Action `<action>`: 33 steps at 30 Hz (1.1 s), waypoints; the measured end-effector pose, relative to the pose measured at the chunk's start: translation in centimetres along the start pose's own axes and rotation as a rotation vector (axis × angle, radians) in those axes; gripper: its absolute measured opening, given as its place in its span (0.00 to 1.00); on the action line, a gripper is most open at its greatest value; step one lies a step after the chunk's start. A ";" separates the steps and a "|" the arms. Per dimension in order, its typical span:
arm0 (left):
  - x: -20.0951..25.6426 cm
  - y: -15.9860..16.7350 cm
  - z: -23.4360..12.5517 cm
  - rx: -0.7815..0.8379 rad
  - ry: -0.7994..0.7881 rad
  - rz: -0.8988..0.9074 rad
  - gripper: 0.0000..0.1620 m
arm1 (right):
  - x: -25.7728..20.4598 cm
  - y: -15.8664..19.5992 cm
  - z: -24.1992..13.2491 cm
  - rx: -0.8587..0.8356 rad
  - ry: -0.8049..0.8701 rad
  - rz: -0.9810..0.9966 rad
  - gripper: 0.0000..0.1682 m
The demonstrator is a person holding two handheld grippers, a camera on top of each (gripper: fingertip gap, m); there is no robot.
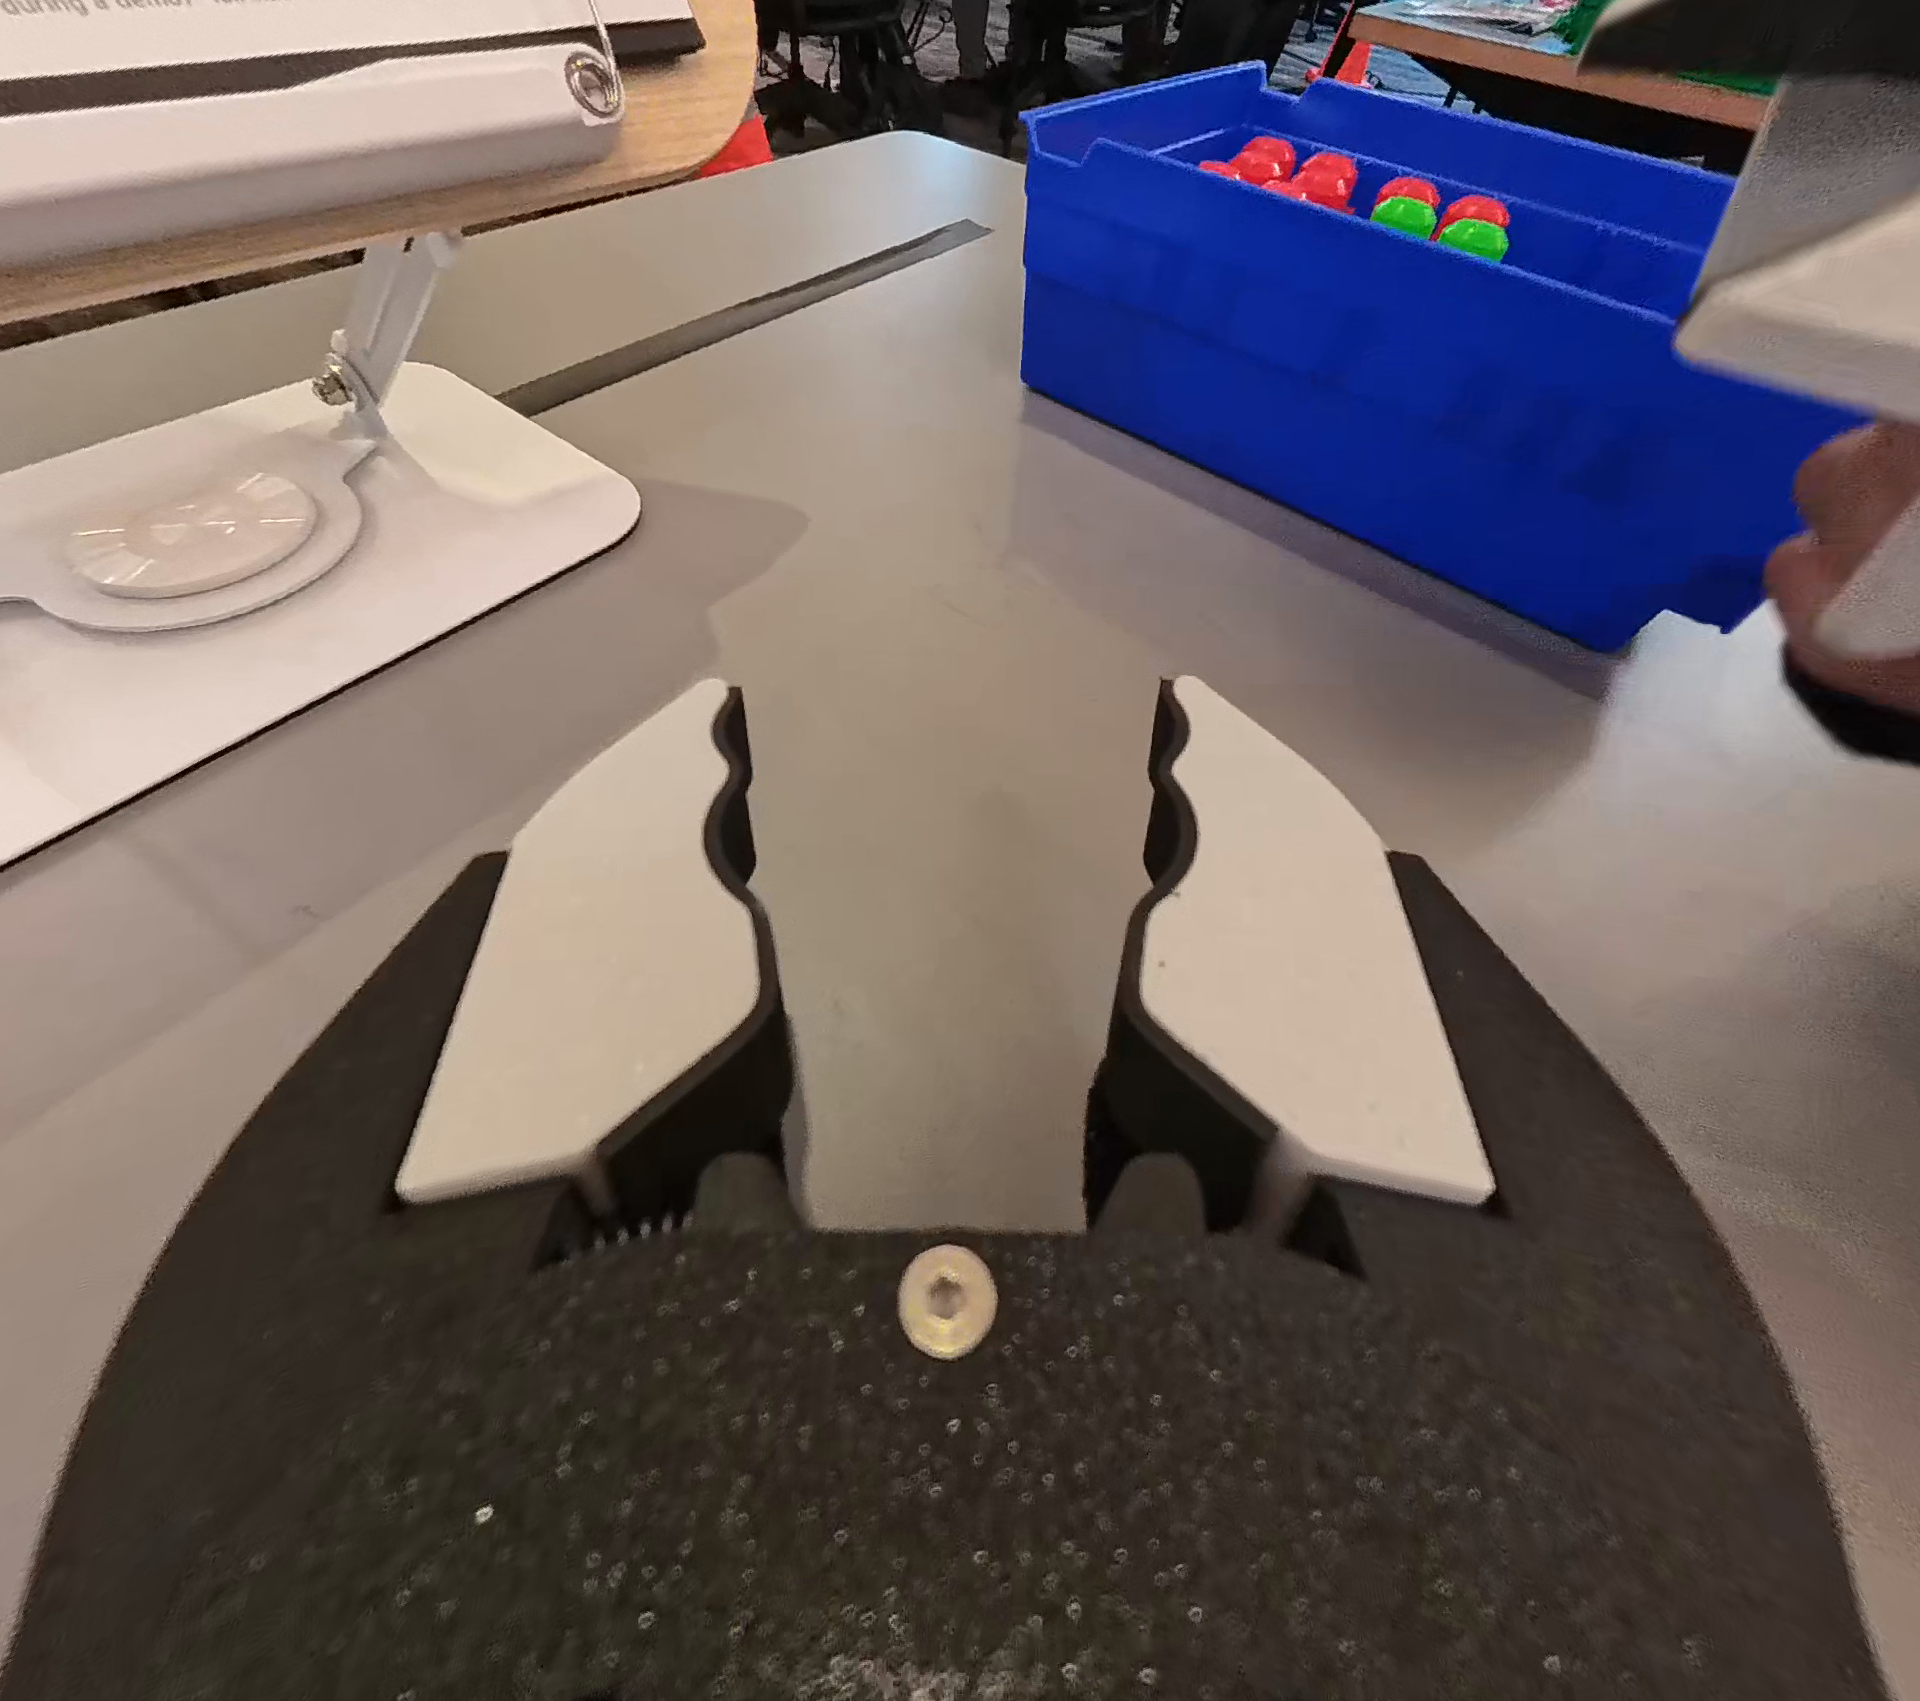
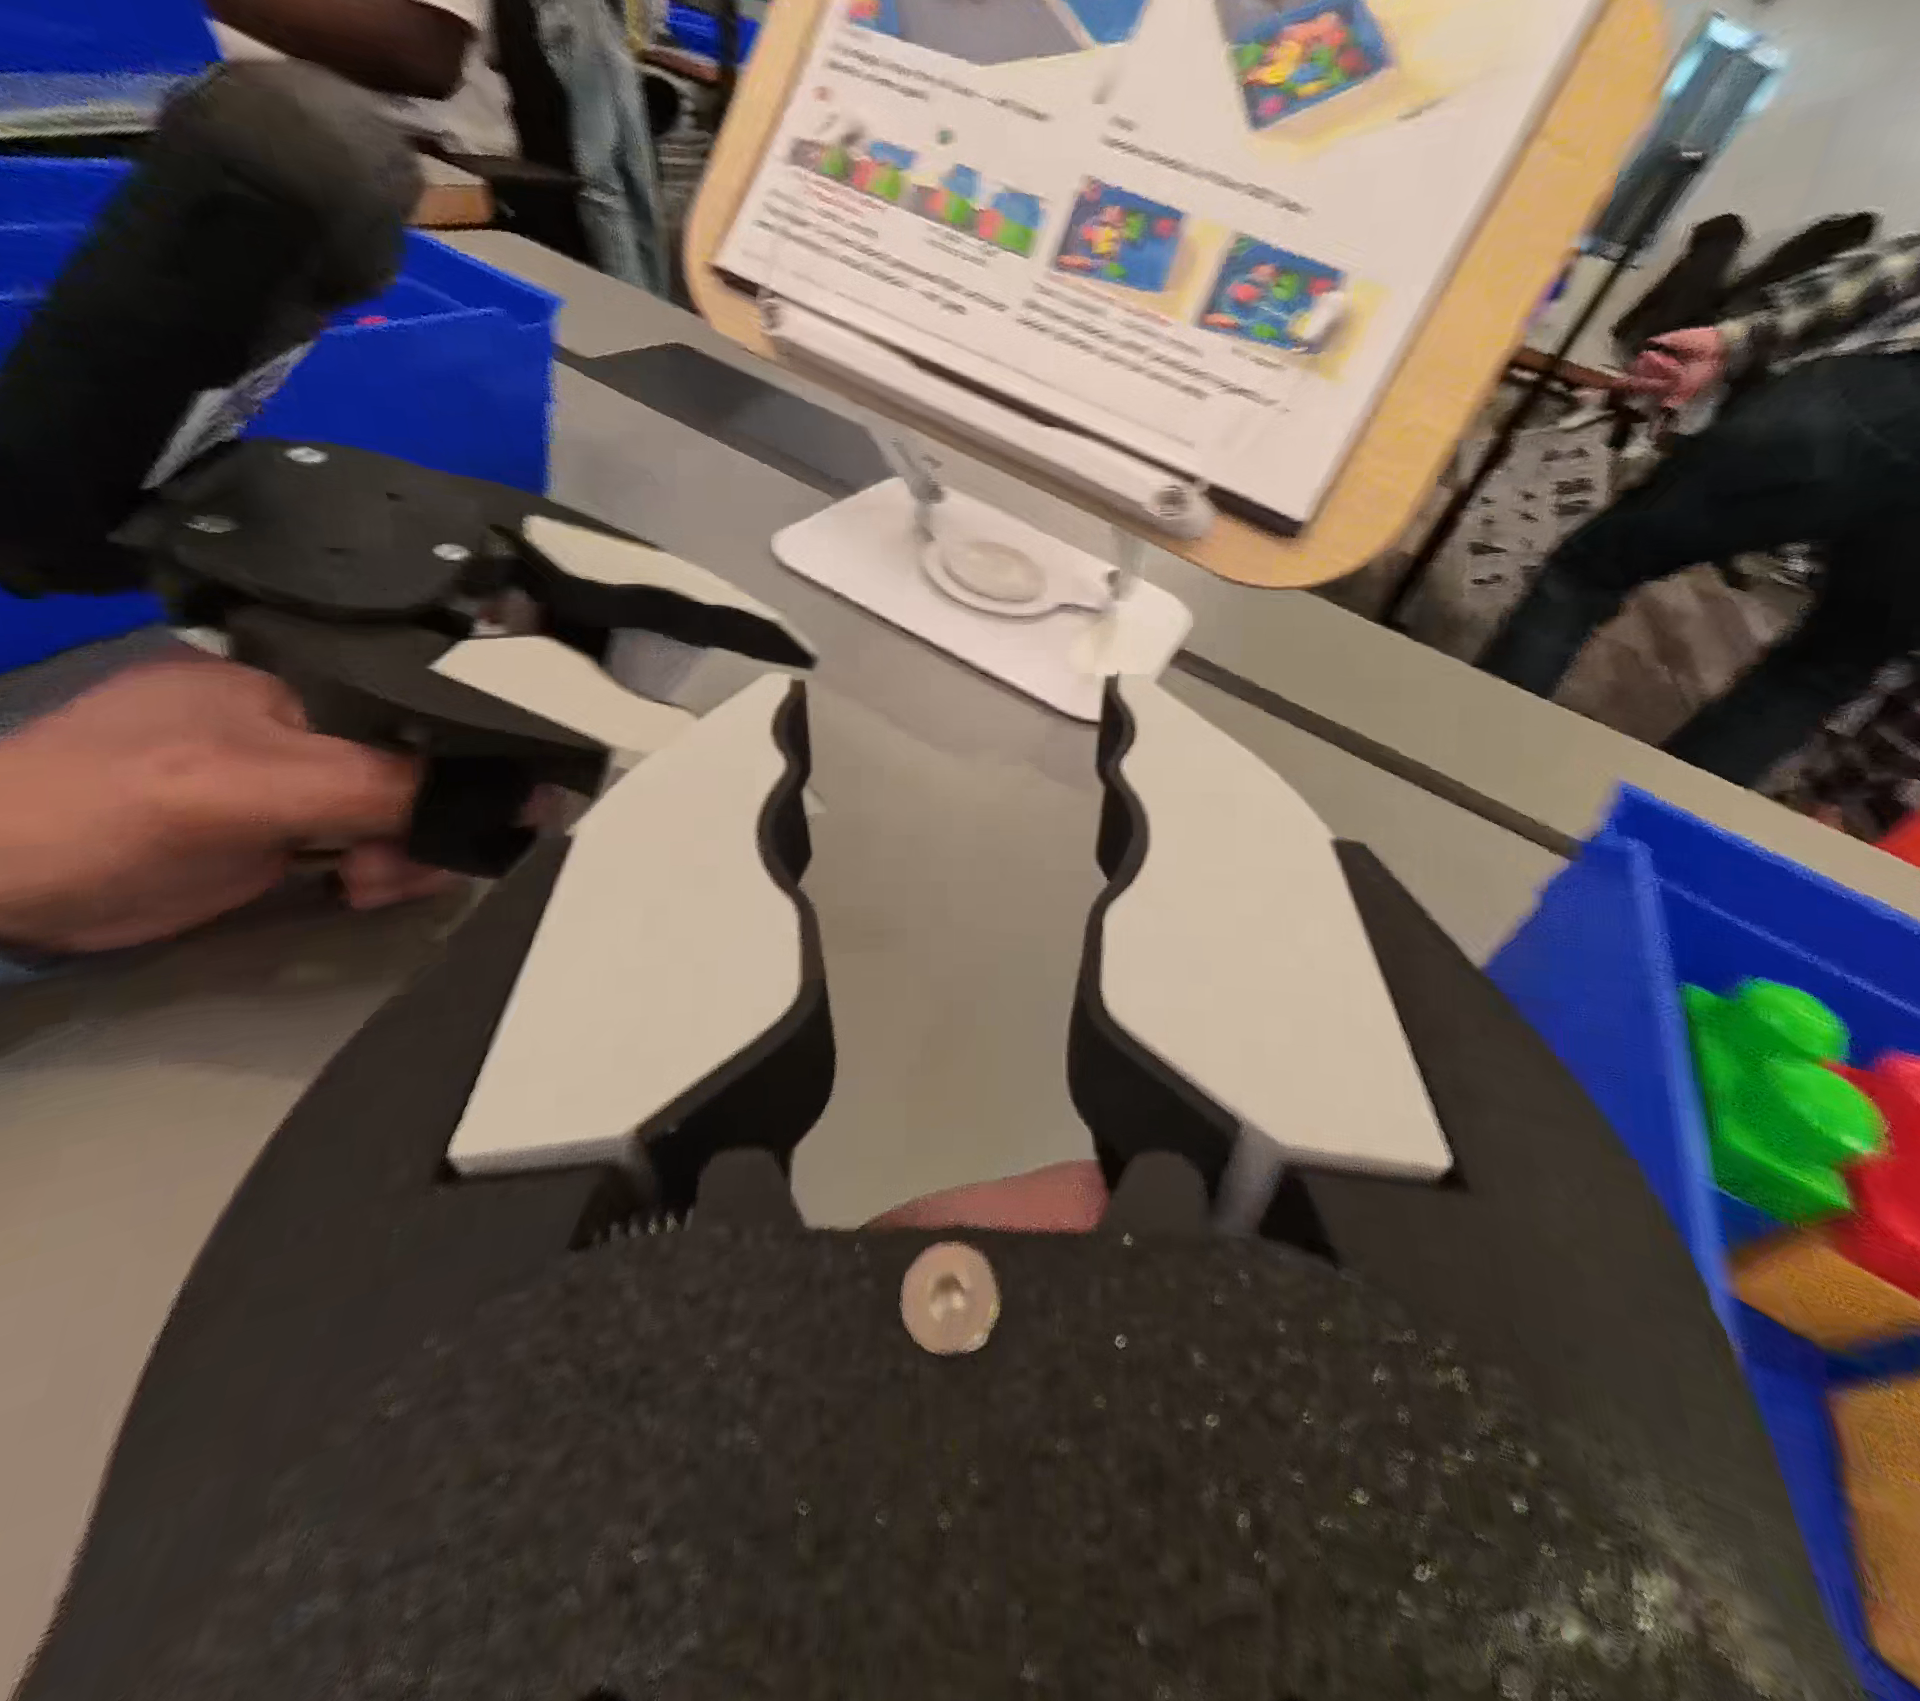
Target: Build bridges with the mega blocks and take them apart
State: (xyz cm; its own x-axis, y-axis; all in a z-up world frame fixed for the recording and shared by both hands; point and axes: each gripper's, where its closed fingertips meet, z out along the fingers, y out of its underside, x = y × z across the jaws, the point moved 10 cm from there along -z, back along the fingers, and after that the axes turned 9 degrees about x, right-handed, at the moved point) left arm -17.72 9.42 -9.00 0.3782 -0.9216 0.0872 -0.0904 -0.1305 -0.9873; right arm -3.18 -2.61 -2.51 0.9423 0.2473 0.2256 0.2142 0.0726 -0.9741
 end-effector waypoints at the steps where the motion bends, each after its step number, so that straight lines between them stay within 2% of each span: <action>1: 0.0 0.0 0.0 -0.002 0.000 -0.001 0.45 | -0.6 0.6 0.6 -0.023 -0.023 0.006 0.30; 3: -0.1 0.0 -0.1 -0.001 -0.011 0.002 0.45 | -1.1 2.6 1.8 -0.111 -0.052 0.018 0.35; 8: -0.3 -0.2 -0.2 -0.011 -0.040 -0.009 0.45 | -1.2 6.2 2.4 -0.165 -0.066 0.086 0.34; 14: 0.2 -0.9 -0.7 -0.045 -0.032 -0.070 0.45 | -0.2 6.9 1.6 -0.134 -0.021 0.119 0.33; 17: 1.6 -3.6 -3.7 -0.040 0.000 -0.154 0.45 | 0.1 6.9 1.5 -0.120 -0.024 0.144 0.33; 19: 2.5 -6.0 -7.6 -0.075 -0.018 -0.150 0.45 | 0.2 6.9 1.5 -0.120 -0.028 0.160 0.33; 21: 2.3 -8.6 -12.4 -0.084 -0.119 -0.076 0.45 | 0.3 7.0 1.5 -0.119 -0.032 0.168 0.33; 24: -1.1 -11.0 -19.0 -0.149 -0.354 0.019 0.41 | 0.1 7.0 1.6 -0.132 -0.042 0.158 0.33; 27: -7.4 -10.1 -23.0 -0.297 -0.563 0.001 0.42 | -0.2 6.9 1.7 -0.135 -0.053 0.133 0.32; 30: -13.7 -6.1 -23.3 -0.475 -0.656 -0.067 0.47 | -0.4 6.9 1.8 -0.142 -0.059 0.122 0.32; 33: -17.8 -2.5 -22.0 -0.514 -0.636 -0.155 0.48 | -0.2 7.0 1.8 -0.142 -0.062 0.142 0.32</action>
State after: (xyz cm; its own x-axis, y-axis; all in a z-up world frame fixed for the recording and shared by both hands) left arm -44.54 18.09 -5.20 0.8552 -0.5175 -0.0271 -0.3462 -0.5317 -0.7730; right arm -2.34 -0.44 -9.34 0.9490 0.3045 0.0819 0.1183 -0.1032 -0.9876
